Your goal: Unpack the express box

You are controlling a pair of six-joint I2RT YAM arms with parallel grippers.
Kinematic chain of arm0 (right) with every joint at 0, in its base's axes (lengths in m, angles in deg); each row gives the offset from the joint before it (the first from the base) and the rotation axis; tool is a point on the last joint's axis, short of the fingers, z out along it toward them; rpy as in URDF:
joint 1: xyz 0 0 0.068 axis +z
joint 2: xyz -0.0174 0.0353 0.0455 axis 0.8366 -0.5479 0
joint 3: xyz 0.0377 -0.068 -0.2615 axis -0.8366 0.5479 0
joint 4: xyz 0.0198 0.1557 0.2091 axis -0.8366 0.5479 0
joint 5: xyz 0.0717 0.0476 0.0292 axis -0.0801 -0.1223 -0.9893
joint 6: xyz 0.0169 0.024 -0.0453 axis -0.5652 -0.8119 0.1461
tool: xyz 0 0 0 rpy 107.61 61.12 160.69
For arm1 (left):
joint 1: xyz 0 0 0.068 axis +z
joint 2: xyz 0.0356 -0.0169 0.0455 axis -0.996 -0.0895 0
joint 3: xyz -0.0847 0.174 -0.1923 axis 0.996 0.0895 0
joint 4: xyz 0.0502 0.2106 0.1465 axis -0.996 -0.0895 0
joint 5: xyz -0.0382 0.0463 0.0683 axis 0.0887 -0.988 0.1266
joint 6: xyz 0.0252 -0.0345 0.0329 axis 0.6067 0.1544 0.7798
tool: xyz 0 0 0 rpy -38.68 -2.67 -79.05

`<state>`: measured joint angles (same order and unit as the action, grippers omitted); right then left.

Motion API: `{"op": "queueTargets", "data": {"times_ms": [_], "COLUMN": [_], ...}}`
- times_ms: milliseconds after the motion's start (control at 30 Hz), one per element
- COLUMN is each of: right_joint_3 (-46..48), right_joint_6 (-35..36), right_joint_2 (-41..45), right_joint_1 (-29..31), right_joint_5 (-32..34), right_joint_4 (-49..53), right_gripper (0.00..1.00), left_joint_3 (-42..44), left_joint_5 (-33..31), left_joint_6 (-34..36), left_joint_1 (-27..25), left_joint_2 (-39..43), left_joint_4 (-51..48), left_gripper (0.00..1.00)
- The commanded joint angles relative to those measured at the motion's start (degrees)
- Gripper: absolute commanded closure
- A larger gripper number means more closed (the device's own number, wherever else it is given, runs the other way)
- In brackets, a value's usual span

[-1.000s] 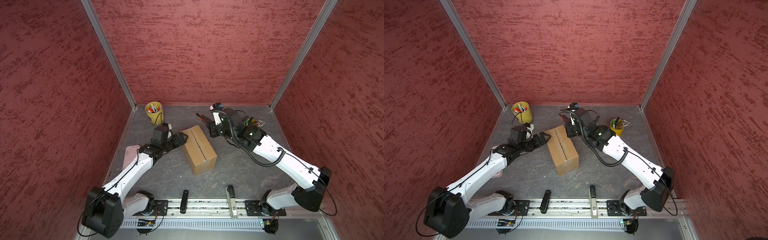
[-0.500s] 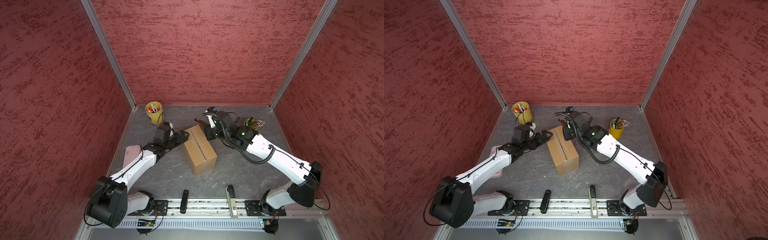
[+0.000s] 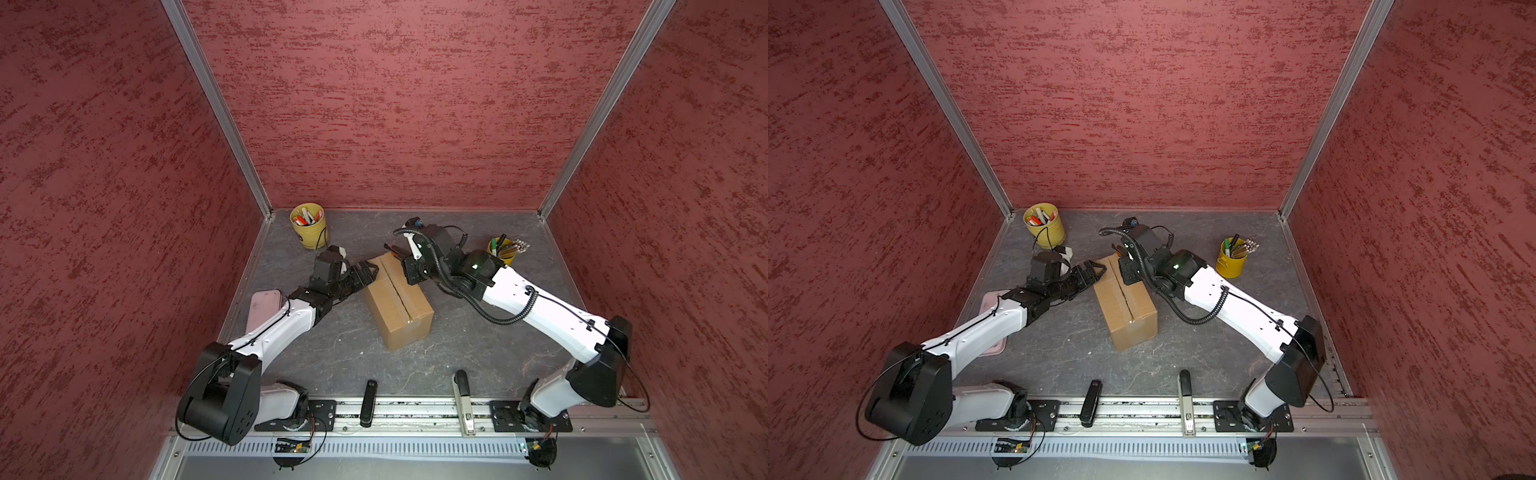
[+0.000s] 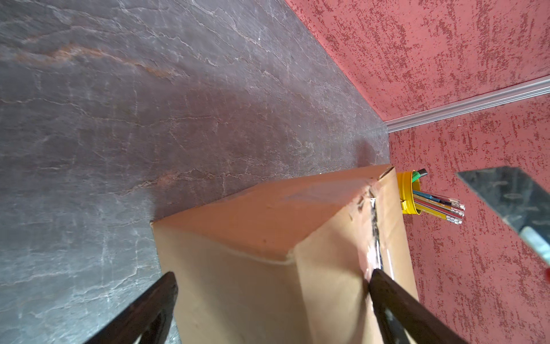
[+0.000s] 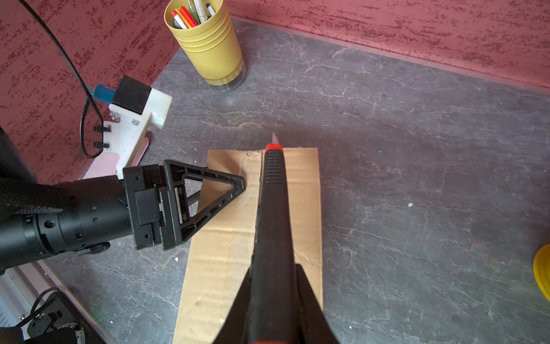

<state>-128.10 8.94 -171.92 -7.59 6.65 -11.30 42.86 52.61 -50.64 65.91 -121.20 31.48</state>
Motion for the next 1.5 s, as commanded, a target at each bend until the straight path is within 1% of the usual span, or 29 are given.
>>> {"op": "queueTargets", "data": {"times_ms": [0,567,1467], "right_joint_3": [-2.34,-5.38,-6.08], "right_joint_6": [0.47,1.18,0.92], "right_joint_2": [-0.57,-3.95,-5.06], "right_joint_1": [0.54,1.93,2.63], "right_joint_5": [1.07,0.27,2.62], "right_joint_4": [0.21,3.47,6.1], "right_gripper": [1.0,1.0,1.0], "left_joint_3": [1.26,3.57,4.15], "left_joint_5": [-0.98,-0.28,0.51], "left_joint_6": [-0.25,-1.91,-2.15], "left_joint_1": [0.42,0.42,0.59], "left_joint_2": [-1.01,-3.3,-3.9], "left_joint_4": [0.66,4.09,5.22], "left_gripper": [0.0,0.0,0.0]}}
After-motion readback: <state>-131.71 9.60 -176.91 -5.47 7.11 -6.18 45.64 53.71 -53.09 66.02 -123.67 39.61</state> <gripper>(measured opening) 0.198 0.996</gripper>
